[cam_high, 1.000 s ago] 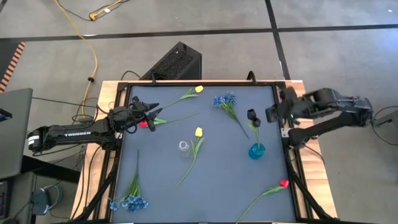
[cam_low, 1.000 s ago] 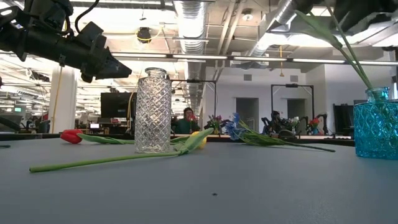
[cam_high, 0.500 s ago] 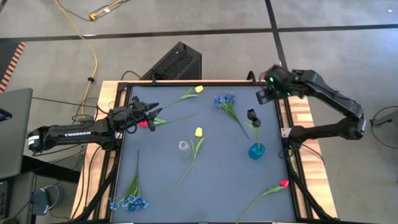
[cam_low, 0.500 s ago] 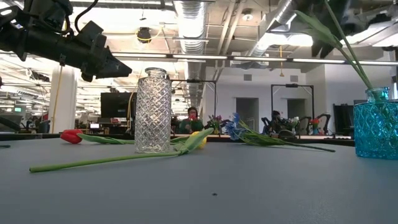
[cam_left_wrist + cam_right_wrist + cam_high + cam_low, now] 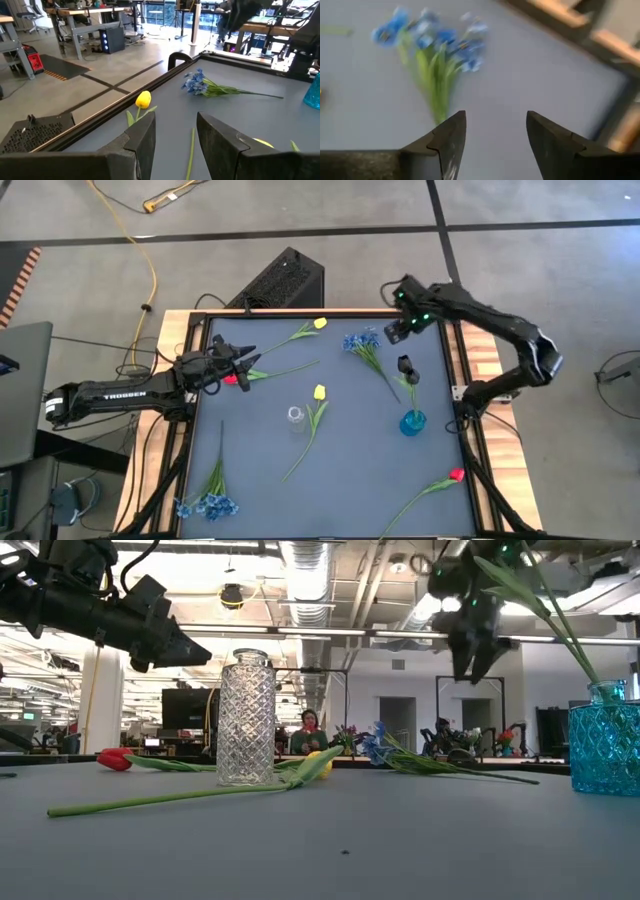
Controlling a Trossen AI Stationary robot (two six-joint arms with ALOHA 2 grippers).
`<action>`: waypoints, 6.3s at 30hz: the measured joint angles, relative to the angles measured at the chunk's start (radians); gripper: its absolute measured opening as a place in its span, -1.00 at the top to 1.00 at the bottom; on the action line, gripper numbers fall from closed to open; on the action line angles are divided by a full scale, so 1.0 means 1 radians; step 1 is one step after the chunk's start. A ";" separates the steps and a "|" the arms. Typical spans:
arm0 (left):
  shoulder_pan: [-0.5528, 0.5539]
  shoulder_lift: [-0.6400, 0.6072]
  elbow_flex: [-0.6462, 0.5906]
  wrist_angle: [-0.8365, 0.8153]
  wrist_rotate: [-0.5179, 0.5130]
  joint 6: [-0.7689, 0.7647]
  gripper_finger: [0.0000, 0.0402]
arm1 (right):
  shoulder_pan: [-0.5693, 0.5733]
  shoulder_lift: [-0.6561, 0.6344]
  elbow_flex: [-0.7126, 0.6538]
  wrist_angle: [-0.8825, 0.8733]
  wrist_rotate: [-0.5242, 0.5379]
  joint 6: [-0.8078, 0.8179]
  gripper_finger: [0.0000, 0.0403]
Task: Sort flowers into vase by color
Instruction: Put the top blue flowers into the blue vase
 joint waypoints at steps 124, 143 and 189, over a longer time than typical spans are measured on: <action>0.000 0.000 0.000 -0.113 -0.030 -0.074 0.34 | 1.145 -1.263 -0.757 0.615 0.878 0.033 0.76; 0.000 0.000 0.000 -0.125 -0.030 -0.124 0.34 | 1.385 -1.193 -0.713 0.823 0.748 -0.104 0.75; 0.000 0.000 0.000 -0.139 -0.022 -0.173 0.34 | 1.828 -0.591 -0.715 0.466 1.501 0.554 0.80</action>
